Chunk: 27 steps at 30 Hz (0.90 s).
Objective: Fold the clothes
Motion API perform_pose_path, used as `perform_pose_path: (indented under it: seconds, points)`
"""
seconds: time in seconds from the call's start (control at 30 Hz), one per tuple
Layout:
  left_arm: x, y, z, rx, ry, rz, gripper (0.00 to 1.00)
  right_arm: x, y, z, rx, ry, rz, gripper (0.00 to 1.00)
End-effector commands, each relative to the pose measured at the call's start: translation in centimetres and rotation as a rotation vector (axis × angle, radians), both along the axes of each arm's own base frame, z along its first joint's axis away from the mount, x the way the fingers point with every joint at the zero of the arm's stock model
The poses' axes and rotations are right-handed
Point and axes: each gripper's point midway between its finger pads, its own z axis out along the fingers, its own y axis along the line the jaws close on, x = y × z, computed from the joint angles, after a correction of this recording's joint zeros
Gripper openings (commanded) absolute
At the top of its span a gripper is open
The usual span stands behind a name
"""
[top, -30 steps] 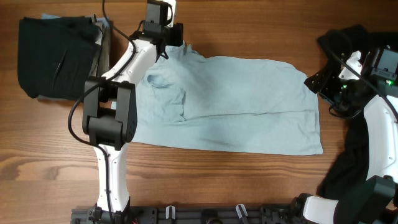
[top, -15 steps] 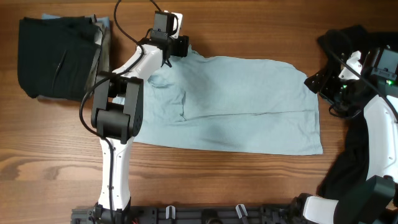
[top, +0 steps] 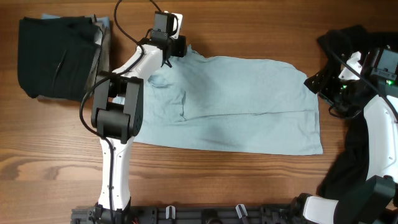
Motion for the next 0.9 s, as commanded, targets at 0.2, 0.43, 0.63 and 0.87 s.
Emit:
perform_pose_path:
  seconds: [0.2, 0.43, 0.63, 0.87]
  points:
    - [0.8, 0.4, 3.6, -0.022, -0.063, 0.013, 0.04, -0.2, -0.1, -0.1, -0.007, 0.013, -0.015, 0.65]
    - [1.5, 0.9, 8.0, -0.033, -0.143, 0.022, 0.04, -0.2, -0.1, -0.1, -0.007, 0.012, -0.015, 0.65]
    - [1.6, 1.9, 8.5, 0.004, -0.156, 0.062, 0.04, -0.2, -0.1, -0.1, -0.006, 0.015, -0.015, 0.65]
    - [1.9, 1.9, 12.0, -0.013, -0.220, 0.065, 0.04, -0.1, -0.1, -0.1, -0.009, 0.008, -0.015, 0.65]
